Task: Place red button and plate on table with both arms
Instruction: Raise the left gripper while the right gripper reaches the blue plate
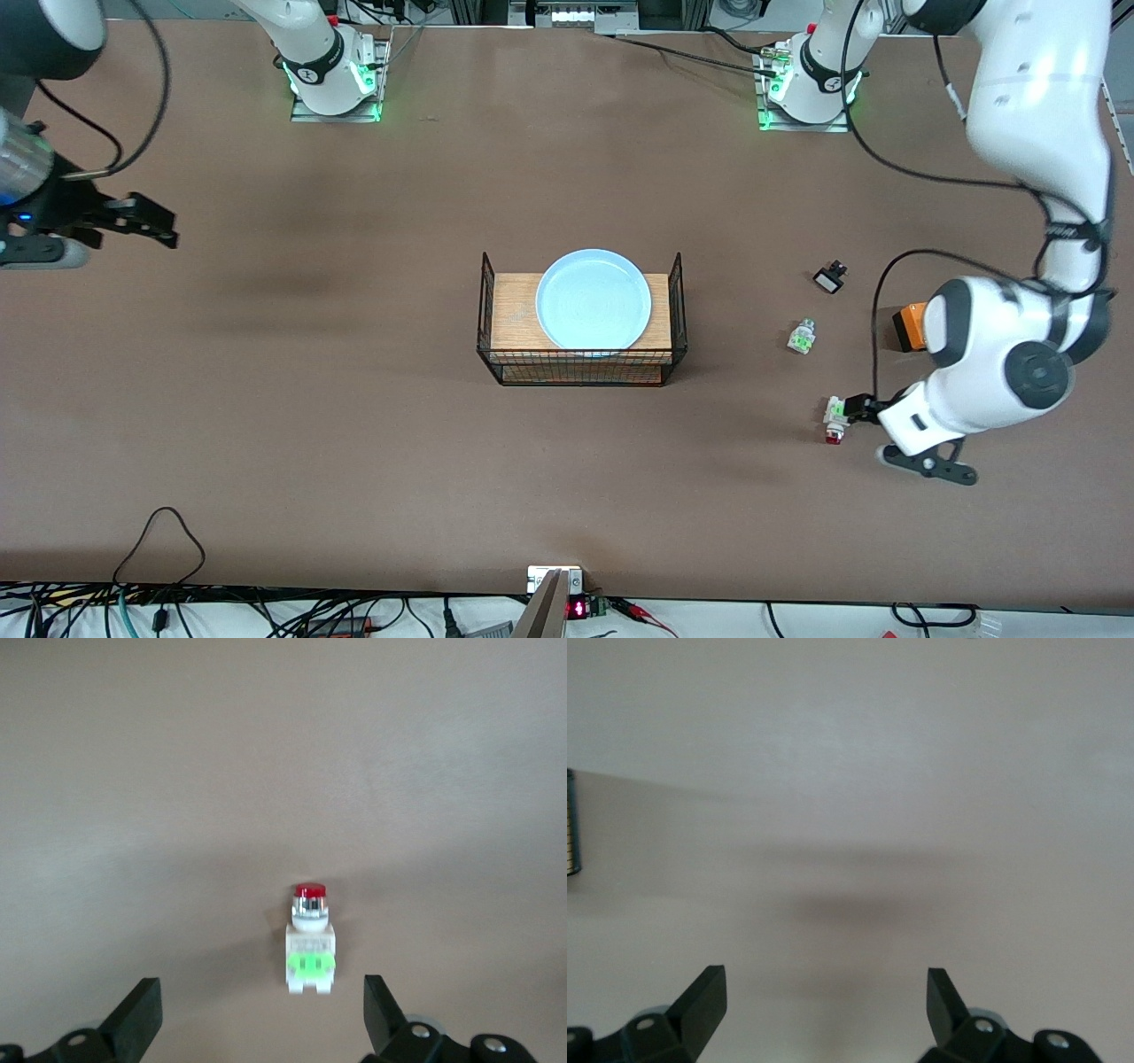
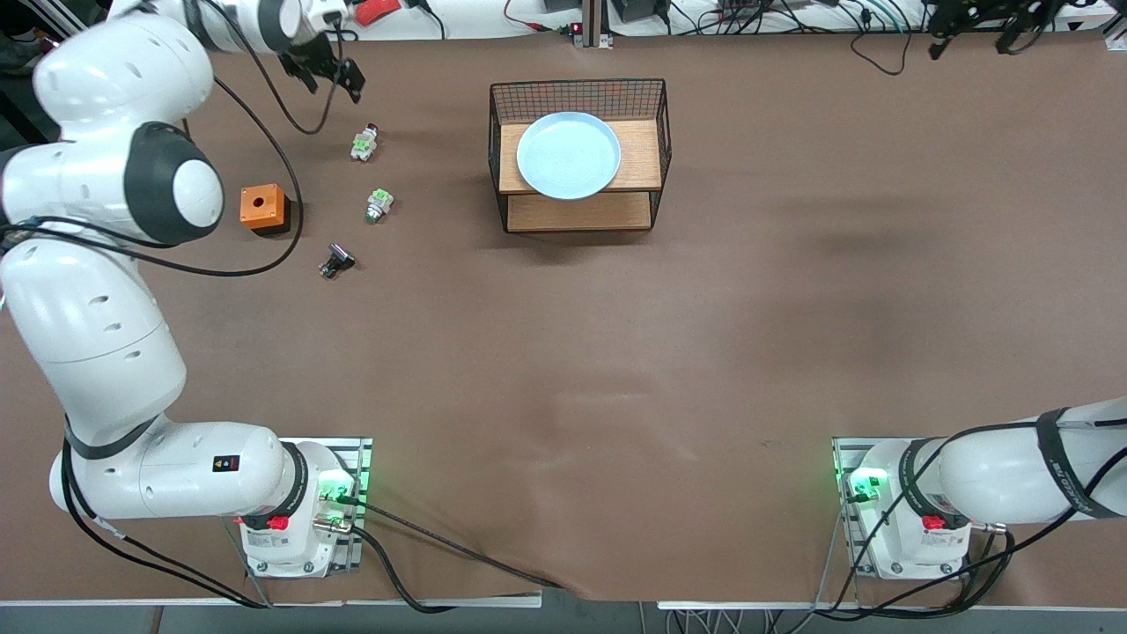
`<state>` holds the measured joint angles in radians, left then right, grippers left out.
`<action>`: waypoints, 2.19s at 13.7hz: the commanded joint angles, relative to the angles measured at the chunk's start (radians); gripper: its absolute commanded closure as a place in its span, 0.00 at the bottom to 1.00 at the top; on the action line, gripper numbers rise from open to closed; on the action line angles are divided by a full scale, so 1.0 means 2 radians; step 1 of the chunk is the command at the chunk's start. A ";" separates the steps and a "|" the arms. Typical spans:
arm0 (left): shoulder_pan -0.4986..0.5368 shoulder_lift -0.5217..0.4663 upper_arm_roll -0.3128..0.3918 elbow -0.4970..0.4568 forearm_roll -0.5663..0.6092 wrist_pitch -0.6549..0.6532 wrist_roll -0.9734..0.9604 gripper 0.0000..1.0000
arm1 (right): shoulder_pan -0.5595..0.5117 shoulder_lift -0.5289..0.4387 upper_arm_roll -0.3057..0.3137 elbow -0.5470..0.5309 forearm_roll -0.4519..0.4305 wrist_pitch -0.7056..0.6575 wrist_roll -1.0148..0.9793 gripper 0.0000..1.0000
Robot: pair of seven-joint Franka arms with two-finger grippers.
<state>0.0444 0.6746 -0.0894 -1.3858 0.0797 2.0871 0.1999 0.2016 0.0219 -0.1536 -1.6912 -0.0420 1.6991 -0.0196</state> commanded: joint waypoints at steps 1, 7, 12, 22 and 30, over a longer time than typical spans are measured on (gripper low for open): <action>0.000 -0.076 -0.001 -0.059 0.000 -0.008 0.007 0.00 | 0.025 0.000 -0.001 0.020 0.012 -0.010 0.002 0.00; -0.003 -0.187 -0.002 -0.140 0.005 -0.009 0.006 0.00 | 0.060 0.014 -0.001 0.036 0.038 -0.010 0.000 0.00; -0.003 -0.267 -0.002 -0.198 0.000 -0.004 0.007 0.00 | 0.154 0.024 -0.001 0.039 0.041 -0.007 0.233 0.00; 0.043 -0.325 0.006 -0.165 -0.140 -0.123 -0.009 0.00 | 0.290 0.104 -0.001 0.054 0.048 0.077 0.530 0.00; -0.020 -0.345 0.015 -0.064 -0.023 -0.259 -0.032 0.00 | 0.340 0.241 -0.001 0.157 0.065 0.139 0.767 0.00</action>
<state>0.0595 0.0065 -0.0797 -1.5664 -0.0315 1.6470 0.1762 0.8636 0.4227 -0.1435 -1.4516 0.0755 1.9373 1.4366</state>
